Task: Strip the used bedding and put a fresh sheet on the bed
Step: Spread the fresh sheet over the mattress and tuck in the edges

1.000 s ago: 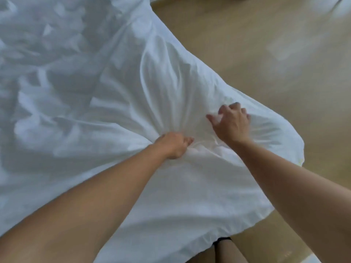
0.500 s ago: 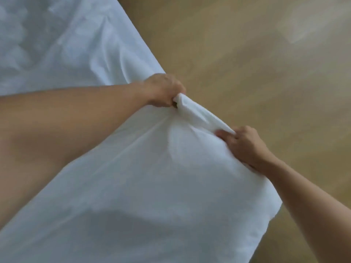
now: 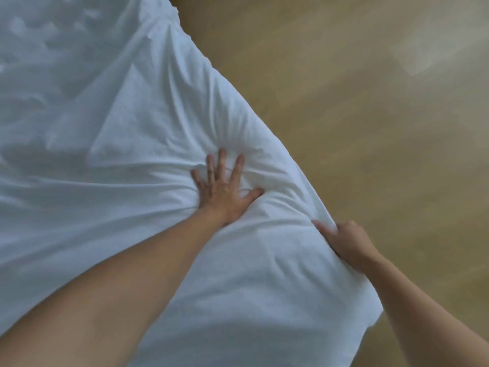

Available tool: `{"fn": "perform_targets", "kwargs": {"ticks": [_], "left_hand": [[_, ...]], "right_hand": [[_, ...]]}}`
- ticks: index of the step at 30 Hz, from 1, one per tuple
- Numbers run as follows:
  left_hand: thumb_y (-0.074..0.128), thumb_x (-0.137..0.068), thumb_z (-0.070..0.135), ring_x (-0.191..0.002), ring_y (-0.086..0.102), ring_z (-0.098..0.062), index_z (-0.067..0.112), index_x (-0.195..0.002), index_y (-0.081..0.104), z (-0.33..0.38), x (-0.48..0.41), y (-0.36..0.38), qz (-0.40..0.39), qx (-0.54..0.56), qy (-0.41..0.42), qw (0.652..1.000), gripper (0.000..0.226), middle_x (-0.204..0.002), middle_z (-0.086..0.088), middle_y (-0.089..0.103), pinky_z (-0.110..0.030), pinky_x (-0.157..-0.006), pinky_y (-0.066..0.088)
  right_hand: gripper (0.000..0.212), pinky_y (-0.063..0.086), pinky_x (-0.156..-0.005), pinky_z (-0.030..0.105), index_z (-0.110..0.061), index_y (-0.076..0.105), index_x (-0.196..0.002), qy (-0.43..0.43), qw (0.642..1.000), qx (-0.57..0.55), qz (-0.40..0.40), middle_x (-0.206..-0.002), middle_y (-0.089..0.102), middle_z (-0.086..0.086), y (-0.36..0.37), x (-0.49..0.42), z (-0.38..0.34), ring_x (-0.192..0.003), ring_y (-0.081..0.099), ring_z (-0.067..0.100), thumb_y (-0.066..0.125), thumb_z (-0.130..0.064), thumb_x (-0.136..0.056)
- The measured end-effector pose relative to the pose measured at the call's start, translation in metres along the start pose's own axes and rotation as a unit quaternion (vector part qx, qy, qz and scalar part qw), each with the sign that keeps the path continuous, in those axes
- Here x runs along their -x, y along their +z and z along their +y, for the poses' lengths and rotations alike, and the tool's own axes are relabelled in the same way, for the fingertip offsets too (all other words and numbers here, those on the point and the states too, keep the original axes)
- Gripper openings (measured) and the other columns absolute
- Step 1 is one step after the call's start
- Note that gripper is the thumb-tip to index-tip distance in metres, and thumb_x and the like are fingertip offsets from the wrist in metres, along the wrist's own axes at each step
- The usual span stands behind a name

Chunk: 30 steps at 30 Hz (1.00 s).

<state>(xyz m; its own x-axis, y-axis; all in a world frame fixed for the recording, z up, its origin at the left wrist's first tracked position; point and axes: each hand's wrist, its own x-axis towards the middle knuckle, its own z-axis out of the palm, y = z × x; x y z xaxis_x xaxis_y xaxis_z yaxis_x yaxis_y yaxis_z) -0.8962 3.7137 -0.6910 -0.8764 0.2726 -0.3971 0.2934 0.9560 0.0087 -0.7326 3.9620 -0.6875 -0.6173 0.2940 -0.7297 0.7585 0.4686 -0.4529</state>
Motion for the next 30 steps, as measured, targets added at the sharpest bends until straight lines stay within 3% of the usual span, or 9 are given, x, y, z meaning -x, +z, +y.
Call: {"fn": "perform_targets", "kwargs": {"ticks": [3,8,11,13,16,20,23,27,30], "left_hand": [[0.007,-0.069,0.1,-0.15,-0.028,-0.031,0.053,-0.153,-0.012,0.004,-0.009,-0.005,-0.022,0.019,-0.004,1.0,0.098,-0.162,0.003,-0.033,-0.072,-0.111,-0.014],[0.018,-0.063,0.104,-0.152,-0.02,-0.028,0.063,-0.15,0.004,0.008,0.023,-0.006,-0.029,0.045,0.177,0.983,0.097,-0.167,0.011,-0.014,-0.078,-0.107,-0.009],[0.031,-0.078,0.091,-0.15,-0.028,-0.032,0.06,-0.152,0.006,0.011,0.04,0.005,-0.07,-0.059,0.181,0.979,0.084,-0.167,0.005,-0.019,-0.082,-0.103,-0.011],[0.036,-0.077,0.091,-0.15,-0.026,-0.036,0.056,-0.154,0.006,0.022,0.034,0.0,-0.079,-0.105,0.164,0.978,0.09,-0.166,-0.001,-0.018,-0.083,-0.099,-0.012],[0.059,-0.062,0.089,-0.152,-0.014,-0.039,0.045,-0.155,0.015,0.042,0.009,-0.024,-0.023,-0.152,0.248,0.957,0.112,-0.165,-0.008,-0.005,-0.082,-0.101,-0.015],[0.068,-0.057,0.086,-0.154,0.007,-0.032,0.033,-0.159,0.015,0.055,-0.019,-0.048,-0.017,-0.233,0.301,0.925,0.127,-0.164,-0.008,0.017,-0.07,-0.113,-0.011],[0.069,-0.075,0.071,-0.122,0.052,-0.027,0.024,-0.127,0.058,0.07,-0.036,-0.057,-0.092,-0.196,0.327,0.92,0.071,-0.128,-0.005,0.06,-0.042,-0.105,0.029],[0.066,-0.086,0.022,-0.088,0.062,-0.028,0.021,-0.094,0.064,0.077,-0.037,-0.057,0.116,-0.125,0.381,0.909,0.009,-0.096,-0.003,0.069,-0.035,-0.084,0.038],[0.076,-0.079,0.045,-0.12,0.053,-0.032,0.023,-0.123,0.063,0.05,-0.015,-0.029,0.17,0.001,0.209,0.963,0.05,-0.129,-0.01,0.058,-0.046,-0.108,0.035]], "right_hand": [[0.078,0.056,-0.062,0.022,-0.024,0.077,-0.093,-0.009,0.984,-0.091,-0.156,-0.084,0.077,-0.011,0.008,0.01,-0.004,-0.079,0.074,0.008,0.062,-0.092,-0.058],[0.082,0.031,-0.04,0.028,-0.016,0.046,-0.051,-0.014,0.993,0.111,0.038,-0.039,0.052,-0.008,0.008,0.011,0.01,-0.038,0.049,0.008,0.049,-0.098,-0.057],[0.074,0.04,-0.051,0.031,-0.015,0.055,-0.064,-0.004,0.993,0.116,0.002,-0.058,0.06,-0.003,0.017,0.007,-0.011,-0.06,0.061,0.02,0.051,-0.088,-0.068],[0.078,0.05,-0.081,0.037,-0.018,0.065,-0.106,-0.037,0.996,0.074,-0.025,-0.099,0.067,-0.002,0.027,0.011,-0.021,-0.098,0.063,0.023,0.053,-0.086,-0.071],[0.097,0.041,-0.102,0.044,-0.02,0.054,-0.13,-0.057,0.985,0.13,0.097,-0.125,0.053,0.008,0.035,0.03,-0.026,-0.121,0.045,0.032,0.056,-0.089,-0.062],[0.1,0.049,-0.081,0.041,-0.023,0.054,-0.123,-0.068,0.978,0.16,0.111,-0.113,0.061,0.001,0.05,0.044,-0.027,-0.106,0.058,0.029,0.057,-0.094,-0.053],[0.065,0.049,-0.061,0.037,-0.025,0.056,-0.089,-0.07,0.979,0.164,0.098,-0.083,0.067,-0.004,0.046,0.029,-0.024,-0.074,0.061,0.027,0.055,-0.086,-0.065],[0.053,0.041,-0.055,0.033,-0.024,0.052,-0.076,-0.022,0.976,0.106,0.191,-0.075,0.064,-0.005,0.023,0.008,-0.012,-0.067,0.059,0.021,0.051,-0.077,-0.078],[0.051,0.043,-0.085,0.044,-0.018,0.053,-0.108,0.057,0.975,0.131,0.173,-0.114,0.063,0.008,0.035,0.001,-0.026,-0.104,0.057,0.034,0.059,-0.063,-0.086]]}}
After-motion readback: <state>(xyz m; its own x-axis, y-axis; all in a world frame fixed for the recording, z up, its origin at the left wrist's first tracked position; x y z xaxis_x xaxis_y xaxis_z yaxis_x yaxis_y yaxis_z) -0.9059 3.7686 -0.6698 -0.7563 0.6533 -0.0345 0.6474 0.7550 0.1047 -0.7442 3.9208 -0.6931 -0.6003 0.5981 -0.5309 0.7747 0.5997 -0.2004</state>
